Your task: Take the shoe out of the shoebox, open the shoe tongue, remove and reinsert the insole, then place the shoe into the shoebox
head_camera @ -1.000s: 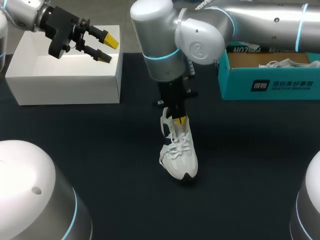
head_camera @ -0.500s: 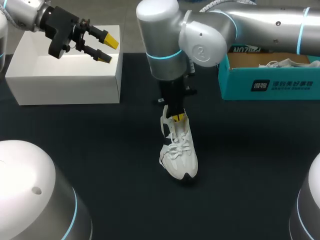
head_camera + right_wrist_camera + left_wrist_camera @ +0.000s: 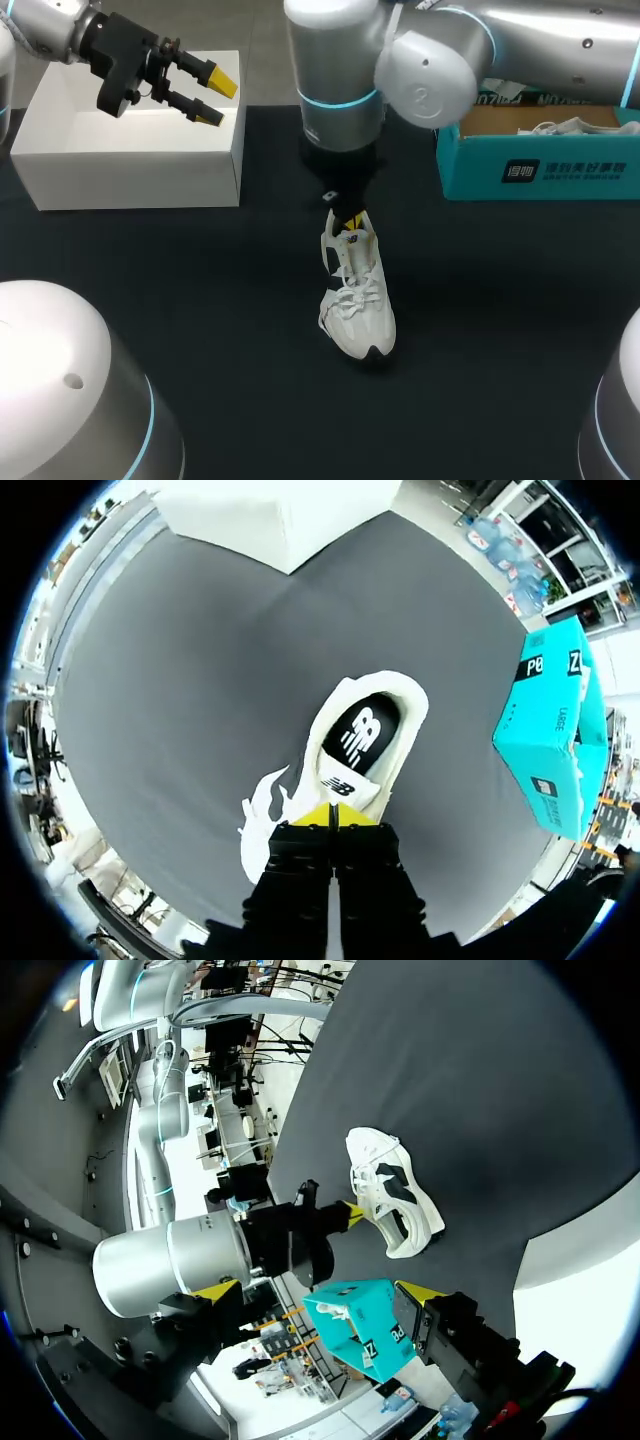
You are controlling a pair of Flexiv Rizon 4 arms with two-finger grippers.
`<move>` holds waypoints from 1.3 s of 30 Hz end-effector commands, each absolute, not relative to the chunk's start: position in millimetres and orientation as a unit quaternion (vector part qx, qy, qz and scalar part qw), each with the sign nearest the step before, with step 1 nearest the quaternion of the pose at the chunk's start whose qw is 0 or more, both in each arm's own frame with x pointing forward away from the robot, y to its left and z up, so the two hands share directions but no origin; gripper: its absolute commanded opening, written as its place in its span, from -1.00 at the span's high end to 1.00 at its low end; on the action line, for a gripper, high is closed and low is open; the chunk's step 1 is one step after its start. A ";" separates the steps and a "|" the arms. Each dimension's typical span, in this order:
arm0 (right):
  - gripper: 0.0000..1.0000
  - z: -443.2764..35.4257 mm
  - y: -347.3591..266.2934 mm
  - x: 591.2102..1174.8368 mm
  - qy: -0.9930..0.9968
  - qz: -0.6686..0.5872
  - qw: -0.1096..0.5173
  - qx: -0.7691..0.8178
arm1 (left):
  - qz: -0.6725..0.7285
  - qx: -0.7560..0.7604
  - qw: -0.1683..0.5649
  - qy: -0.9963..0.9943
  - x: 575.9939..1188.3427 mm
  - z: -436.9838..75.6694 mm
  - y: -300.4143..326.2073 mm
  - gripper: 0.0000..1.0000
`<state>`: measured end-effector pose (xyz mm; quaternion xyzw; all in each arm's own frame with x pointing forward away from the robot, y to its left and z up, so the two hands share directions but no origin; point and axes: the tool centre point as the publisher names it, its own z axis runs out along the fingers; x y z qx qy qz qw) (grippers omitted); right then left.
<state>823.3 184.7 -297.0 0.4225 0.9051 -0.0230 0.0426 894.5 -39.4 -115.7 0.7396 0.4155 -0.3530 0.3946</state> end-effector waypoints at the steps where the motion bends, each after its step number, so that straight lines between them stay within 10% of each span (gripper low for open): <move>1: 1.00 -297.9 178.5 823.6 0.934 -0.007 0.027 0.356 | -0.352 0.741 0.393 0.416 894.7 -115.3 -39.4 -1.00; 39: 1.00 -278.9 169.9 891.8 0.987 0.052 0.077 0.129 | -0.352 0.741 0.393 0.416 894.7 -115.3 -39.4 -1.00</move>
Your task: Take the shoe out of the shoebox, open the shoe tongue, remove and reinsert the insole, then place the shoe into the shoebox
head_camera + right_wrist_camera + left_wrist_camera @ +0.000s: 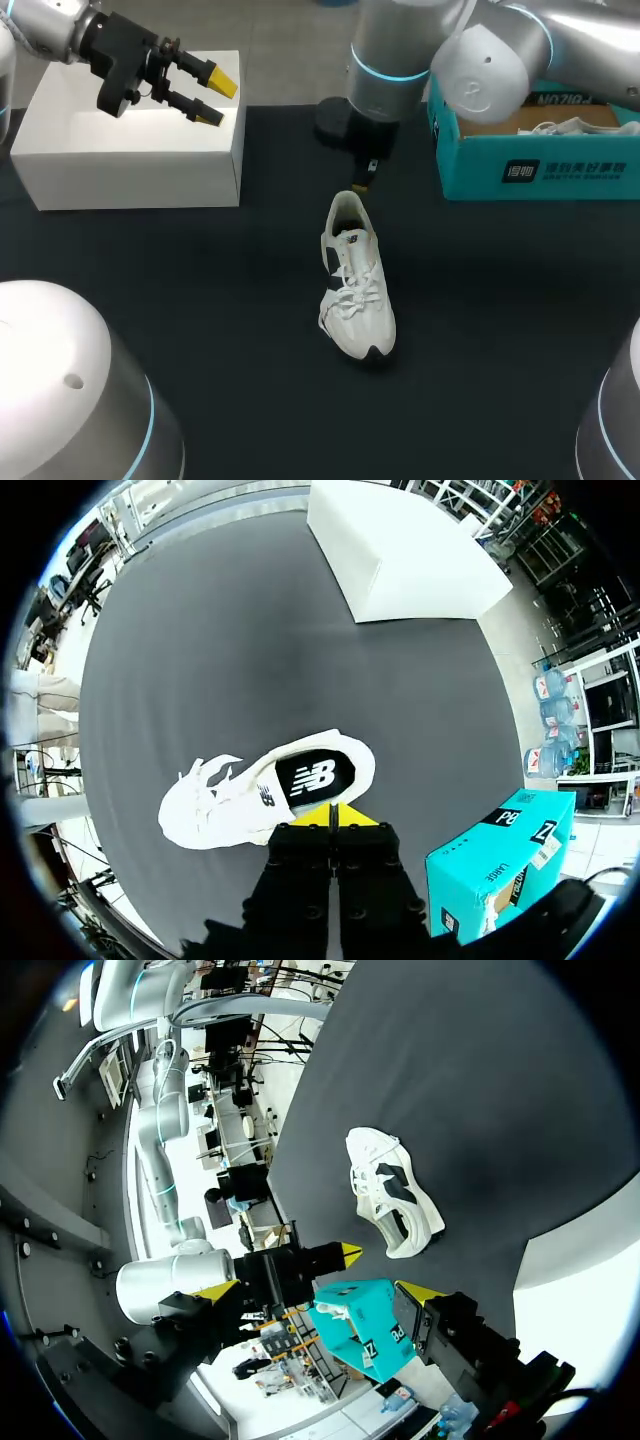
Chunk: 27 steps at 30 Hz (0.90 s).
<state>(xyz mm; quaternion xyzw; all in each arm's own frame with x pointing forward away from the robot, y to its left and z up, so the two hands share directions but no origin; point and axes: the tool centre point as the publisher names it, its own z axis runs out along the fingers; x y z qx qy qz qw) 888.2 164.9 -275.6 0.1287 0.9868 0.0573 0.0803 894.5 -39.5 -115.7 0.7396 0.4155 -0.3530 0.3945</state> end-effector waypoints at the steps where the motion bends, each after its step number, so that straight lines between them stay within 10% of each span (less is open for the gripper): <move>1: 1.00 -279.2 169.9 891.5 0.988 0.052 0.076 0.127 | -0.352 0.741 0.393 0.416 894.7 -115.3 -39.4 -1.00; 27: 1.00 -301.5 193.2 923.3 0.991 0.056 0.097 0.067 | -0.352 0.741 0.393 0.416 894.7 -115.3 -39.4 -1.00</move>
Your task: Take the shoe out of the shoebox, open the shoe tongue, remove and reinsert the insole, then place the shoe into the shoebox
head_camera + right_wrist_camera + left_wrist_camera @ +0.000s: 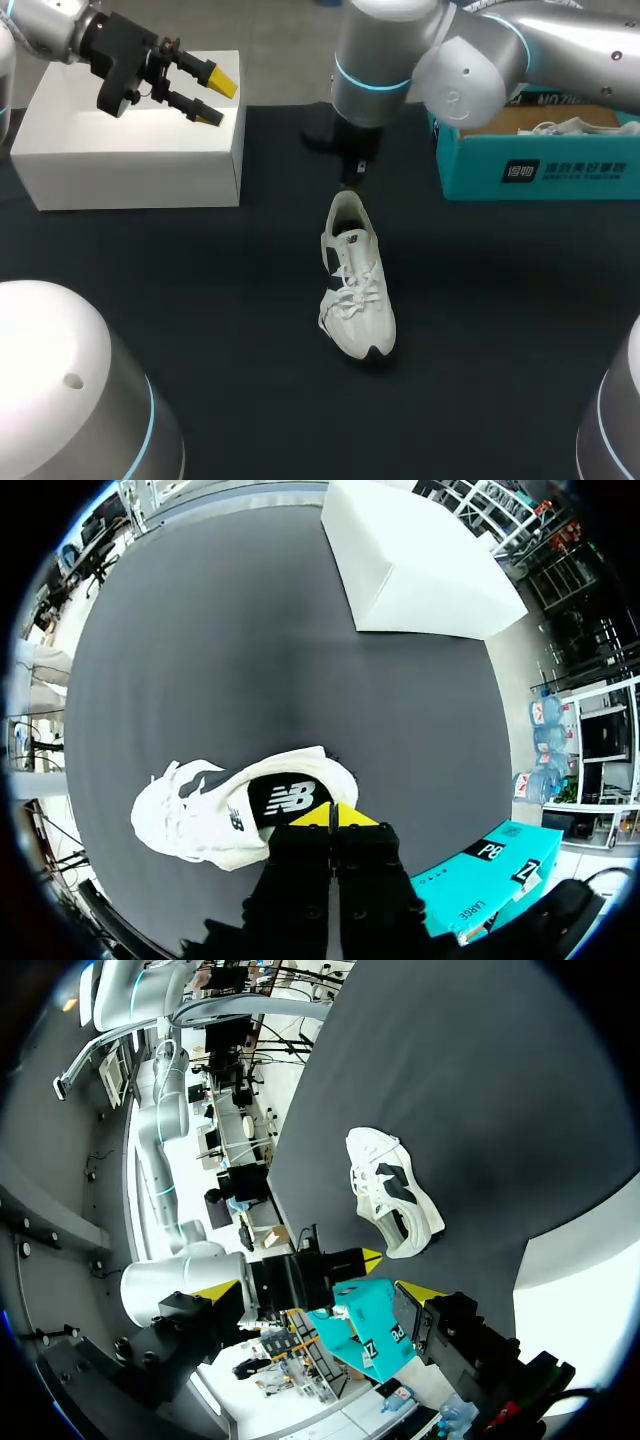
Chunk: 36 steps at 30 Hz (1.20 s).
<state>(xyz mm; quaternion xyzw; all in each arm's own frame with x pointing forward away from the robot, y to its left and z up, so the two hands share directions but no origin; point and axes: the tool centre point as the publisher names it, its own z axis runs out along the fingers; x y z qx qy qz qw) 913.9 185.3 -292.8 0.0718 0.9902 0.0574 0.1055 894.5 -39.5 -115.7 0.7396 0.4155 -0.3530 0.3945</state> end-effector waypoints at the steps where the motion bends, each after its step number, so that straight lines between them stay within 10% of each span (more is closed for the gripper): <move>1: 0.72 -302.9 193.3 923.7 0.992 0.057 0.095 0.064 | -0.352 0.741 0.393 0.416 894.7 -115.3 -39.4 -1.00; 3: 0.32 -304.0 193.2 923.6 0.992 0.058 0.094 0.063 | -0.352 0.741 0.393 0.416 894.7 -115.3 -39.4 -1.00; 16: -0.41 -317.5 186.8 916.4 0.995 0.032 0.090 0.027 | -0.352 0.741 0.393 0.416 894.7 -115.3 -39.4 -1.00; 36: -0.60 -352.2 183.7 948.1 0.996 0.023 0.084 -0.021 | -0.352 0.741 0.393 0.416 894.7 -115.3 -39.4 -1.00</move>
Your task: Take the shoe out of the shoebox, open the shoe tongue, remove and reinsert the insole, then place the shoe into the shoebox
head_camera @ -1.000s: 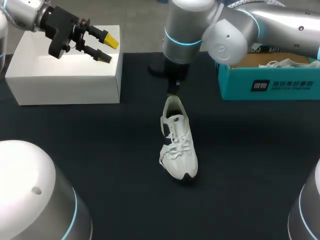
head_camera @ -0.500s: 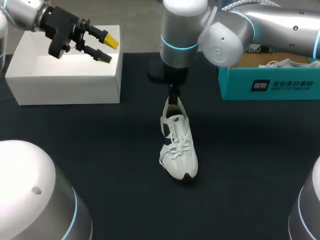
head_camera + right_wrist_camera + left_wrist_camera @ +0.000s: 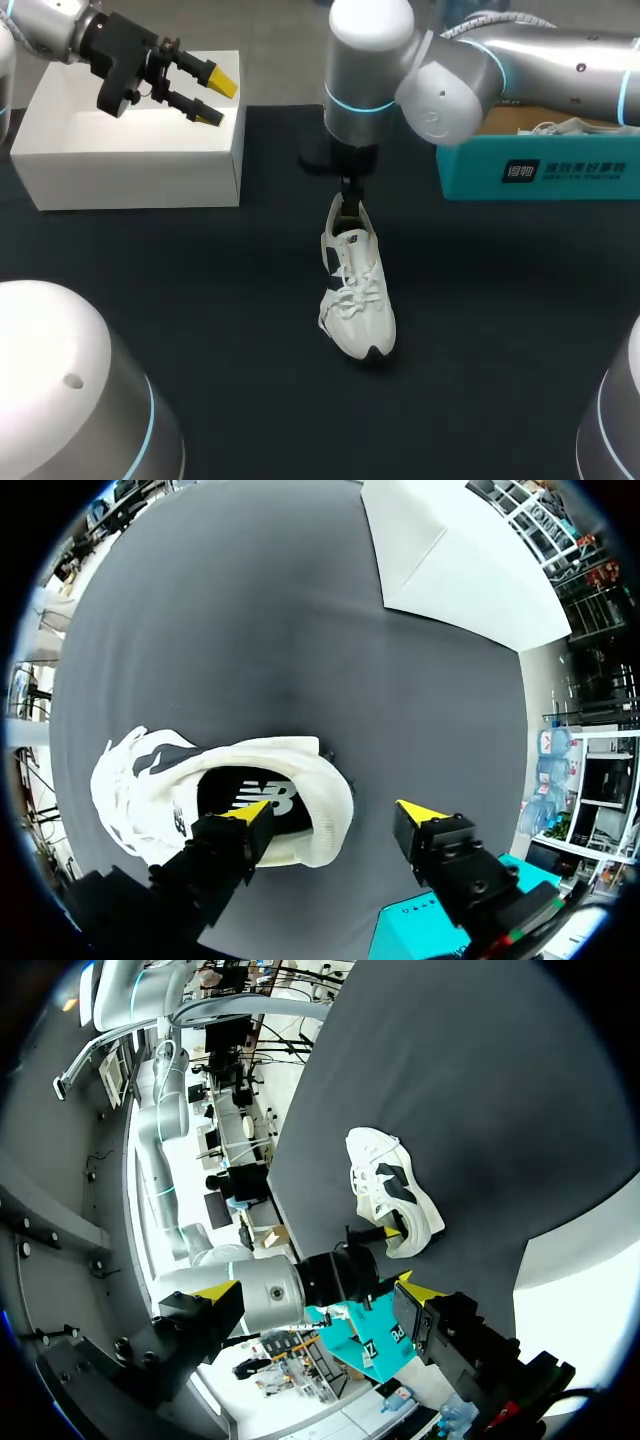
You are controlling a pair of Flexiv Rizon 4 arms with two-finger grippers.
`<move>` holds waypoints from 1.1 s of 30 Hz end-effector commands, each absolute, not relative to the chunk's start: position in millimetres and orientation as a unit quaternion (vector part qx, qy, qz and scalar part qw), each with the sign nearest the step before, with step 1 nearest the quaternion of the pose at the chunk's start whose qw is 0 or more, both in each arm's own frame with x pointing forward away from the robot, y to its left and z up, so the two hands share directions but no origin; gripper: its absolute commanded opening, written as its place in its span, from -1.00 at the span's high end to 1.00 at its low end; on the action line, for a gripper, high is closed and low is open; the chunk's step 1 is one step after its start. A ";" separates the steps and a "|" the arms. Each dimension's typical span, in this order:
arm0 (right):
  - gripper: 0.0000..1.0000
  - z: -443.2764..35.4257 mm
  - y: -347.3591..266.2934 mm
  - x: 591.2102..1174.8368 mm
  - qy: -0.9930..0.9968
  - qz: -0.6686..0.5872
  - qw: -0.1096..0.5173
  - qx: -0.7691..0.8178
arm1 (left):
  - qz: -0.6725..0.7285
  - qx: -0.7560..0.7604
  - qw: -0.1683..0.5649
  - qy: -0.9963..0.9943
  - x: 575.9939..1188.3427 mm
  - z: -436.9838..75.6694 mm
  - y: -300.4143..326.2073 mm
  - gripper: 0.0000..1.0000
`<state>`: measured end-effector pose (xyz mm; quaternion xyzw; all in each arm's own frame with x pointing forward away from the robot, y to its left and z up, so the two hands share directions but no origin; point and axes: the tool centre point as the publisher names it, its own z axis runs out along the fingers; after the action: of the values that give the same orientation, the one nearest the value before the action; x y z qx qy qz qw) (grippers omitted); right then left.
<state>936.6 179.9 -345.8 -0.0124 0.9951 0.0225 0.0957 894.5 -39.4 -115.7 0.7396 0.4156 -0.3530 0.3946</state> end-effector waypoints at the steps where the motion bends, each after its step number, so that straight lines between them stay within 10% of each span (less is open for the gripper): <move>1: -0.62 -352.8 184.1 950.0 0.996 0.022 0.082 -0.024 | -0.352 0.741 0.393 0.416 894.7 -115.3 -39.4 -1.00; 18: -0.40 -378.6 188.2 947.2 0.998 -0.001 0.043 -0.033 | -0.352 0.741 0.393 0.416 894.7 -115.3 -39.4 -1.00; 22: 0.07 -382.6 187.8 946.2 0.999 -0.001 0.043 -0.022 | -0.352 0.741 0.393 0.416 894.7 -115.3 -39.4 -1.00; 26: 1.00 -382.9 186.0 945.1 0.999 -0.006 0.042 -0.017 | -0.352 0.741 0.393 0.416 894.7 -115.3 -39.4 -1.00; 33: 1.00 -371.9 183.2 940.5 0.999 -0.021 0.039 -0.010 | -0.352 0.741 0.393 0.416 894.7 -115.3 -39.4 -1.00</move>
<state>942.8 182.5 -381.5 -0.0117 0.9991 -0.0143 0.0378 894.5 -39.4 -115.7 0.7396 0.4155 -0.3530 0.3946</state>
